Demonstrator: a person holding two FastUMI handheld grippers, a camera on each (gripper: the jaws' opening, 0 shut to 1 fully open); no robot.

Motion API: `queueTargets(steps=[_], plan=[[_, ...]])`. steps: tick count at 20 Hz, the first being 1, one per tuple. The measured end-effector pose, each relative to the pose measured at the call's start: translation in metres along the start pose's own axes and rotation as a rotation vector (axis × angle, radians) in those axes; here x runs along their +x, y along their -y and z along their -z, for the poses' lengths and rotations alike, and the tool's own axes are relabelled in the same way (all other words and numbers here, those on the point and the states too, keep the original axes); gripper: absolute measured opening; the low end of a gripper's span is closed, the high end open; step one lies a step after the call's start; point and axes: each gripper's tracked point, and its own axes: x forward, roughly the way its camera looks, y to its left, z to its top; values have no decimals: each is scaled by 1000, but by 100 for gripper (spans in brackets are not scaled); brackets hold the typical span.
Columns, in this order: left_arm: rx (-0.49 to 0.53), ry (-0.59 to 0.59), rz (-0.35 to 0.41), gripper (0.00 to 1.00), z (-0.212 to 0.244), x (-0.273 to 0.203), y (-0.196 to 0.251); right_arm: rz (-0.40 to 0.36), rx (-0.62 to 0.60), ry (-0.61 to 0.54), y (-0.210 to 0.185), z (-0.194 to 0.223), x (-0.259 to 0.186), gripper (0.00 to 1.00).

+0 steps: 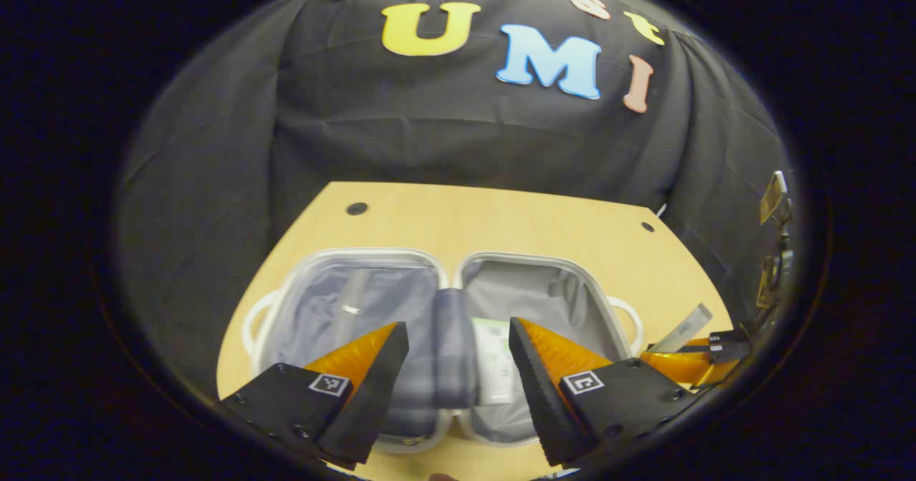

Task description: First open the suitcase, pack the skin care products into it, and then close the suitcase.

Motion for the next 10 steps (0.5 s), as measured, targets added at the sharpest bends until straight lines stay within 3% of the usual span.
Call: queueTargets(steps=[2, 3, 4, 6, 7, 10], plan=[[-38, 16, -78, 94, 3, -16, -53, 0, -25, -37, -1, 6, 21, 27], [-63, 14, -111, 92, 5, -24, -79, 3, -29, -26, 0, 2, 20, 24], [-89, 17, -145, 93, 7, -31, -103, -10, -29, -4, -2, -4, 20, 30], [-132, 18, -202, 94, 10, -33, -151, 15, -42, 57, 1, -17, 15, 87], [-152, 17, -224, 93, 13, -32, -173, 23, -50, 89, 2, -23, 8, 94], [-180, -1, -267, 93, 7, -12, -219, 64, -84, 177, 8, -41, -13, 94]])
